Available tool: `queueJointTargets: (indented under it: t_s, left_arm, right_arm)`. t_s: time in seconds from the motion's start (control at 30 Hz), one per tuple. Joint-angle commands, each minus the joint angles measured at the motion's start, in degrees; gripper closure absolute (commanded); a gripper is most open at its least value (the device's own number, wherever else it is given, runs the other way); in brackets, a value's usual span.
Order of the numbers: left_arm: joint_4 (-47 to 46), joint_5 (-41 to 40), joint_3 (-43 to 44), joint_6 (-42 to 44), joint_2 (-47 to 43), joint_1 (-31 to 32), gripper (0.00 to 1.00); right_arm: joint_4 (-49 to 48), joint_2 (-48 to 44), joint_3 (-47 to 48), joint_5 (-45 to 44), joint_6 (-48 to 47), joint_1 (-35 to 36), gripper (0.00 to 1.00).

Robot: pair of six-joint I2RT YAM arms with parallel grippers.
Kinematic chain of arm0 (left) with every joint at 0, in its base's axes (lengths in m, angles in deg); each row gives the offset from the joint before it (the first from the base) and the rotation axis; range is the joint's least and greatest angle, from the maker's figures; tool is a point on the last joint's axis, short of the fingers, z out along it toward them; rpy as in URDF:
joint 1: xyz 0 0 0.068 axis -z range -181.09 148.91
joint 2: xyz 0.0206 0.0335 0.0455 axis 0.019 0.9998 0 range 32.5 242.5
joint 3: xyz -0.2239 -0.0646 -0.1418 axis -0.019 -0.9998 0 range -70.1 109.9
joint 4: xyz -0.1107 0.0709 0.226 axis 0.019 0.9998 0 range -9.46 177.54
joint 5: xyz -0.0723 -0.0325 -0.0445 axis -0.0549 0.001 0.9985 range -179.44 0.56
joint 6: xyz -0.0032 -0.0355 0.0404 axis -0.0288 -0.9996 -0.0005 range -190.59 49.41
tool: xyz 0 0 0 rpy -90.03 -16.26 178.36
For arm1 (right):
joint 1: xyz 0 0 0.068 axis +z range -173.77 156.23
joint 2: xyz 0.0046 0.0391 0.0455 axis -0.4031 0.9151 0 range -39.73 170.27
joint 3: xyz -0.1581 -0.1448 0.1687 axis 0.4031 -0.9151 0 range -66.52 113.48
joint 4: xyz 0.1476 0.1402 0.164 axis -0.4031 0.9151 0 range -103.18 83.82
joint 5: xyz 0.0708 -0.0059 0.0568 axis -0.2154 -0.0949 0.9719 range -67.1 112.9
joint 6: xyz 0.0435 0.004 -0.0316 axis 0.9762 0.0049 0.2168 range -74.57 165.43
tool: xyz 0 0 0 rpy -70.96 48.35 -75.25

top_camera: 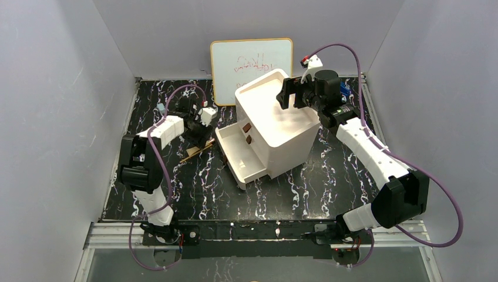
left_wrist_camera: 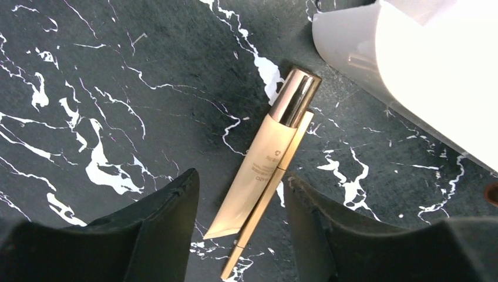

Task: Organize the makeup

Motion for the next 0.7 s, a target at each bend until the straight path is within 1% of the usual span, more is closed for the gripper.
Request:
queueJointTargets:
  t_s: [0.0,0.23,0.4,0.47,0.5,0.57,0.63,0.67]
  left_arm:
    - [-0.25,0.49,1.92,0.08,0.38,-0.89,0.51]
    - [-0.31,0.38,2.80,-0.40,2.57,-1.30,0.61]
    - [-0.27,0.14,3.51,-0.80,3.86,-1.30,0.62]
    - [-0.29,0.41,3.74,-0.89,4.03,-1.30,0.66]
    - [-0.27,0.52,3.73,-1.01,4.12,-1.30,0.68]
    - [-0.10,0.44,3.98,-1.15,4.21,-1.30,0.79]
    - [0.16,-0.56,4.35,-1.40,4.17,-1.30,1.00]
    - [0.29,-1.37,4.50,-1.70,4.05,-1.30,1.00]
  right_arm:
    - [9.17,2.27,-3.57,6.36,4.21,2.41,0.02]
    - [9.22,2.50,-3.62,6.27,4.25,2.46,0.02]
    - [9.31,2.73,-3.57,6.24,4.27,2.42,0.02]
    - [9.33,2.79,-3.61,6.16,4.31,2.50,0.02]
    - [9.31,2.89,-3.56,6.13,4.41,2.47,0.02]
    - [9.31,3.07,-3.51,6.31,4.45,2.47,0.02]
    - [9.31,3.16,-3.49,6.38,4.49,2.47,0.02]
    - [9.33,3.24,-3.43,6.45,4.52,2.52,0.02]
